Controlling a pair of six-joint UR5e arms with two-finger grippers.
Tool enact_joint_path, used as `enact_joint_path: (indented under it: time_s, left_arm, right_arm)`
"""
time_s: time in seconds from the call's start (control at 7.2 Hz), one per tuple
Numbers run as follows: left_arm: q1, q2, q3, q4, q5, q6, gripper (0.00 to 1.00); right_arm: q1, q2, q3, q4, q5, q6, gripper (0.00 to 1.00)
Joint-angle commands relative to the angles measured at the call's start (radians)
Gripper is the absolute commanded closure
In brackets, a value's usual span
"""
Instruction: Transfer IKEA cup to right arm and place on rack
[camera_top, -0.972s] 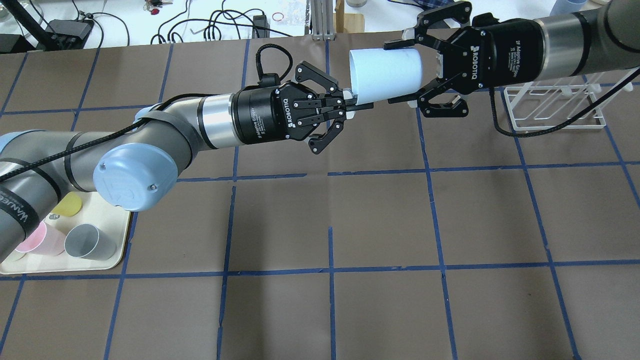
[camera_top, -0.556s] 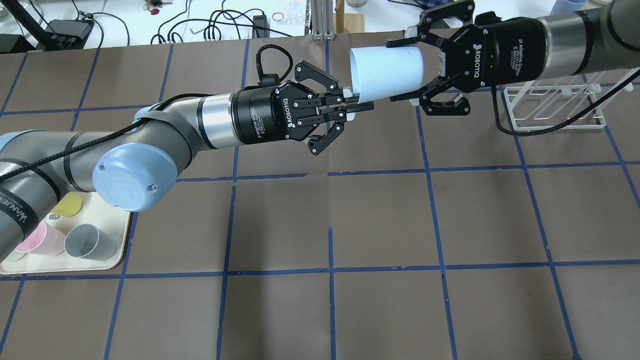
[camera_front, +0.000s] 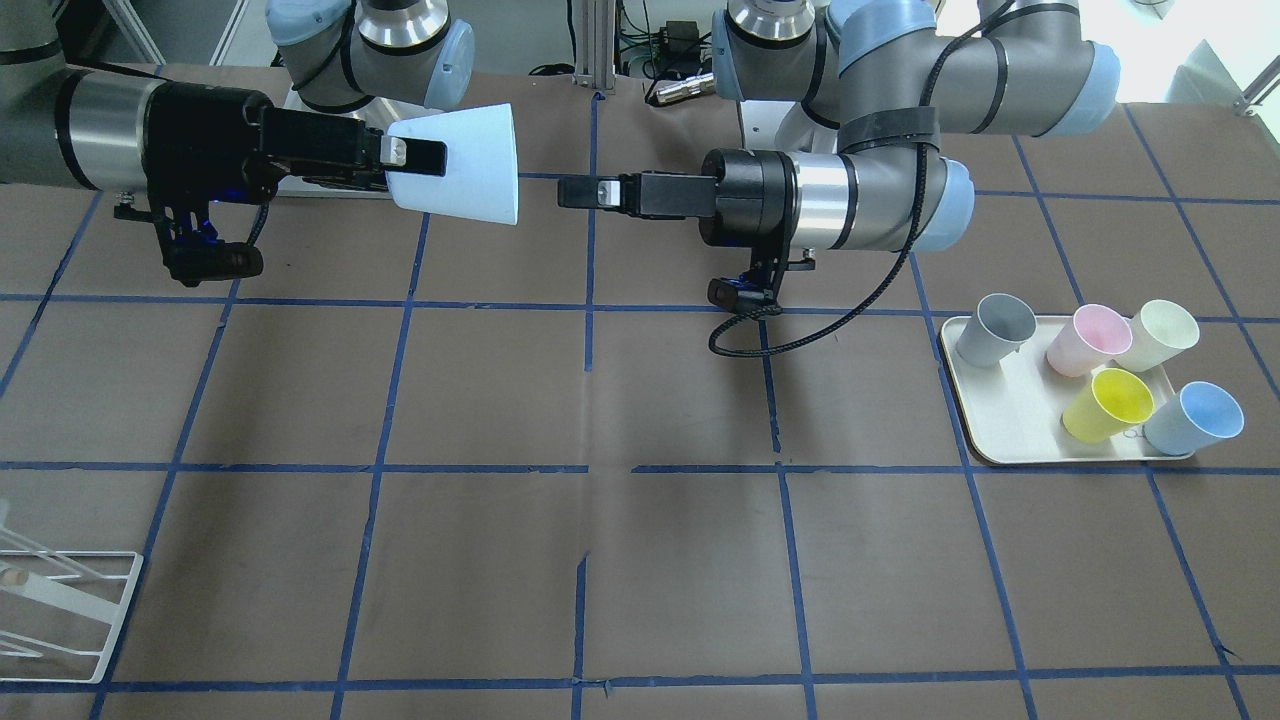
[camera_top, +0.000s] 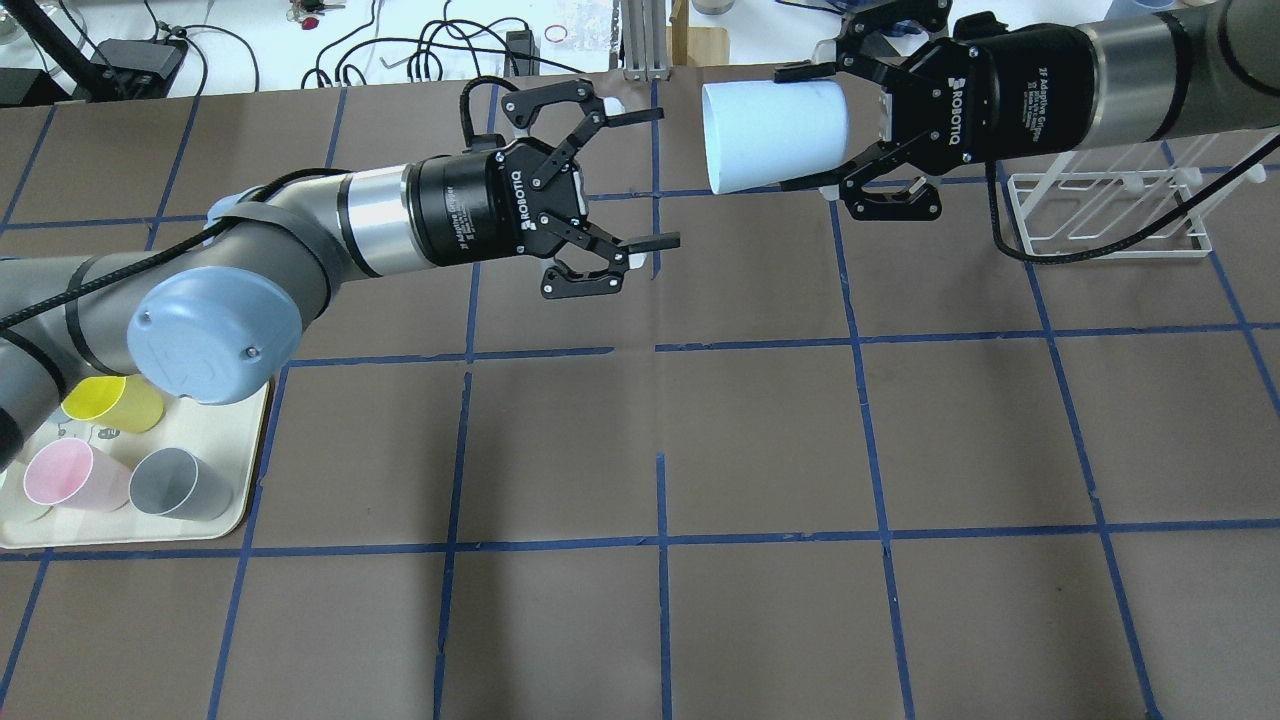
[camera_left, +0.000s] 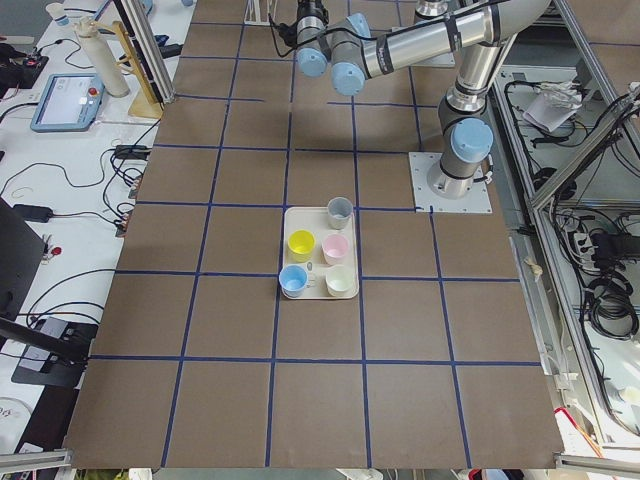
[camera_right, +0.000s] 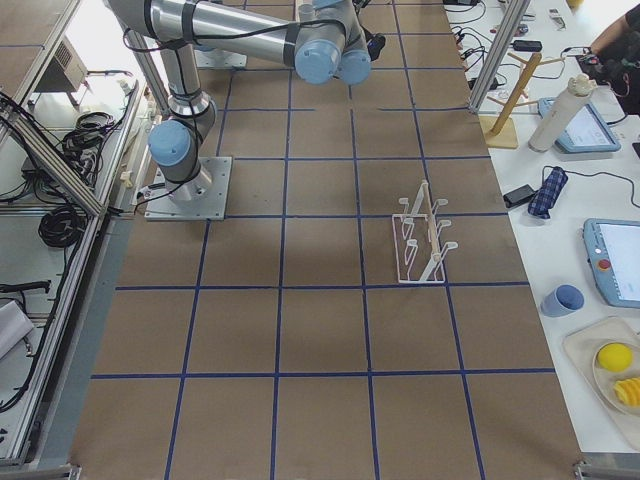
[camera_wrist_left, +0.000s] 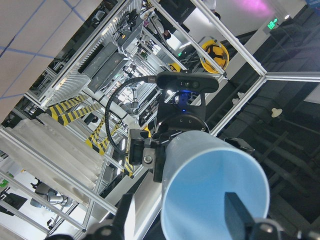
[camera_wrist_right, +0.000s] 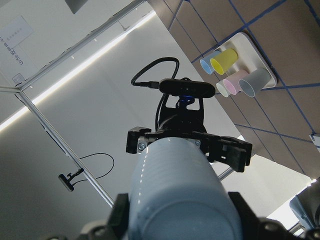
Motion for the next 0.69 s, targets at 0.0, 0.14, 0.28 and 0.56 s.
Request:
enact_joint_path:
  time_s: [0.0, 0.14, 0.28, 0.56]
  left_arm:
    - [0.101, 0.015, 0.019, 0.082, 0.260, -0.092, 0.00]
    - [0.129, 0.011, 0.039, 0.268, 0.483, -0.235, 0.00]
    - [0.126, 0.000, 0.075, 0.422, 0.669, -0.347, 0.00]
    - [0.106, -0.008, 0.154, 0.440, 0.978, -0.330, 0.00]
  right_arm:
    - [0.000, -0.009, -0.032, -0.234, -0.121, 0.178, 0.48]
    - [0.008, -0.012, -0.029, -0.451, -0.257, 0.309, 0.48]
    - [0.035, -0.012, -0.023, -0.613, -0.404, 0.377, 0.48]
    - [0.132, -0.014, -0.020, -0.824, -0.673, 0.415, 0.55]
